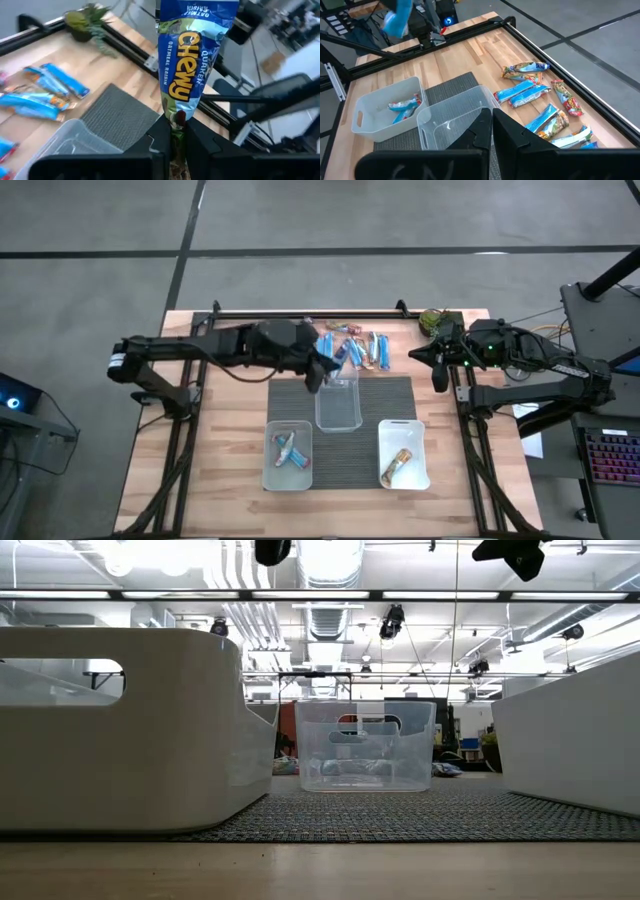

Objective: Pick and place Granola Bars by type
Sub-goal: Put the blue granola bar into the transparent bin

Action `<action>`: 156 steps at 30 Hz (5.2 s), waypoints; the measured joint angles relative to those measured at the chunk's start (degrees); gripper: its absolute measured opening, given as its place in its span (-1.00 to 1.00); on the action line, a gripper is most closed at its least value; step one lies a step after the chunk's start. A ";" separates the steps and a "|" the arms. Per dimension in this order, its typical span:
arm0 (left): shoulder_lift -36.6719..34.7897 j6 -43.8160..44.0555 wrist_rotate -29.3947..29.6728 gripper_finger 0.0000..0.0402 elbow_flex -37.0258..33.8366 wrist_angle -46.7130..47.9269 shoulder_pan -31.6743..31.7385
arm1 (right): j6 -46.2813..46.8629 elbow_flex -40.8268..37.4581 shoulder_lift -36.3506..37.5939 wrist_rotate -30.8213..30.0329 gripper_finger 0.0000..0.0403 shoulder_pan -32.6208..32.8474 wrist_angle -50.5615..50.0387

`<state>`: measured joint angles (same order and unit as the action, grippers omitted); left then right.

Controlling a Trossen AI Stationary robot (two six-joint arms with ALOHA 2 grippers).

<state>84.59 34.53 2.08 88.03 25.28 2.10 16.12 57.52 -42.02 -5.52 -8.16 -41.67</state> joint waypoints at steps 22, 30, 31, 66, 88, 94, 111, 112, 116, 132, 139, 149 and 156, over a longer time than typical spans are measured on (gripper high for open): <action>6.49 23.30 2.06 -0.89 -0.24 1.33 0.82 | 3.38 0.00 -0.11 -0.07 -0.96 0.00 0.04; 15.74 34.28 0.60 -0.89 -0.22 3.89 0.95 | 3.02 0.00 -0.51 -0.44 -0.96 -0.03 0.01; 16.85 35.33 0.17 -0.89 -0.22 4.68 0.95 | 3.02 0.00 -0.58 -0.44 -0.96 -0.02 0.00; 21.29 43.63 -2.38 -0.52 -0.22 15.26 0.76 | 2.91 0.00 -0.52 -0.39 -0.96 0.00 -0.13; 12.78 20.70 7.30 -1.00 -0.21 12.73 -0.69 | 2.85 -0.02 -0.55 -0.35 -0.96 -0.02 -0.11; 3.25 7.93 17.17 -1.00 -0.20 11.10 -2.84 | 2.97 -0.20 -0.57 -0.35 -0.96 -0.02 -0.10; -14.90 -16.77 25.54 -1.00 -0.20 7.82 -4.31 | 7.96 0.18 -2.13 -0.52 -0.96 0.00 2.06; -15.21 -17.25 25.52 -1.00 -0.20 7.89 -4.31 | 7.93 0.48 -2.91 -0.52 -0.96 0.01 2.92; -15.98 -19.28 25.56 -1.00 -0.20 8.47 -4.34 | 7.86 2.83 -7.14 -0.52 -0.96 0.00 4.23; -21.52 -24.99 25.19 -1.00 -0.31 19.75 -4.12 | 5.57 17.09 -19.63 -0.55 -0.96 -0.02 1.67; -26.54 -29.92 20.56 -1.00 -0.63 18.64 -3.84 | 4.70 19.64 -19.75 -0.56 -0.96 -0.02 -1.33; -30.43 -35.53 10.27 -1.00 -9.25 5.41 2.19 | 6.40 19.32 -19.97 -0.63 -0.96 -0.02 -1.44; -31.03 -32.77 0.48 -1.00 -13.77 5.22 12.53 | 7.06 19.23 -19.93 -0.72 -0.96 -0.02 -1.42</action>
<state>53.56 1.76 2.56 74.26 30.50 14.62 23.18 76.75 -61.95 -6.23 -8.19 -43.09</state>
